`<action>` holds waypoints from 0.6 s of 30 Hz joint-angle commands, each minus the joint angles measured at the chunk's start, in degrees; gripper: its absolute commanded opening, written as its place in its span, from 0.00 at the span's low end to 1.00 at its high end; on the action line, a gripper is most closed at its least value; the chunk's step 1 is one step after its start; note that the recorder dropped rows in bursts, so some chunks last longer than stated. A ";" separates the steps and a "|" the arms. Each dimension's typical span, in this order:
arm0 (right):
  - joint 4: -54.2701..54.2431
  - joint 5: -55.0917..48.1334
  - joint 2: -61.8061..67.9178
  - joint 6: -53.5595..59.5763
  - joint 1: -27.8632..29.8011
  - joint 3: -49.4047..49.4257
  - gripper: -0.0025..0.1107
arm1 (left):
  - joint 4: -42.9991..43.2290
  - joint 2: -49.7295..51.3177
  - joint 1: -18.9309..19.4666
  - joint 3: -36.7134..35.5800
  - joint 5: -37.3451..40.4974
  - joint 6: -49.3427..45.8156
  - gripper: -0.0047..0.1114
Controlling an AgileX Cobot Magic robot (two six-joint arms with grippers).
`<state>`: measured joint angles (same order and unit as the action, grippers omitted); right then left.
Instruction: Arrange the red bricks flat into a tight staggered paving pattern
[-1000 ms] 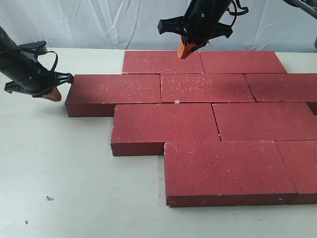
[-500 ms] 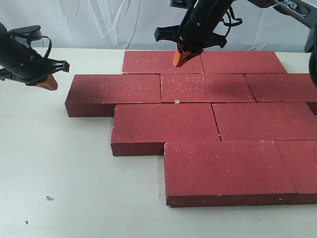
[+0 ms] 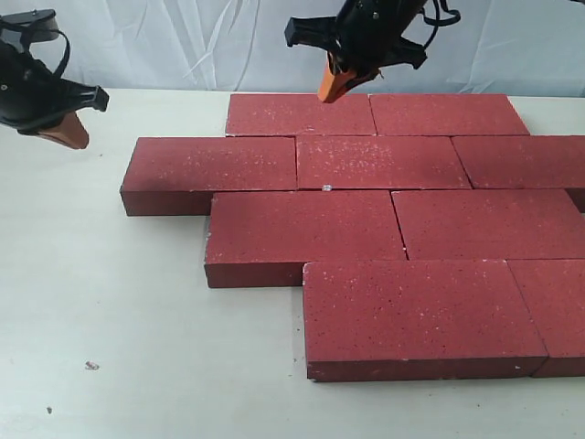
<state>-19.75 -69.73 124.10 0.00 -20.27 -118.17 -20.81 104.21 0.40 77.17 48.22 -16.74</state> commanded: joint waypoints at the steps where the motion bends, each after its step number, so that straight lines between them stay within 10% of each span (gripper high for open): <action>1: 0.17 -0.23 -4.22 0.00 0.10 8.96 0.02 | -1.30 -2.89 0.06 -0.14 2.38 0.09 0.04; 18: 10.93 4.70 -22.21 0.00 0.21 35.23 0.02 | -9.32 -18.59 0.06 -18.66 -1.43 0.09 0.04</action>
<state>-10.54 -66.73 105.15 0.00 -20.27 -85.91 -28.45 89.21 0.40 63.61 47.48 -16.74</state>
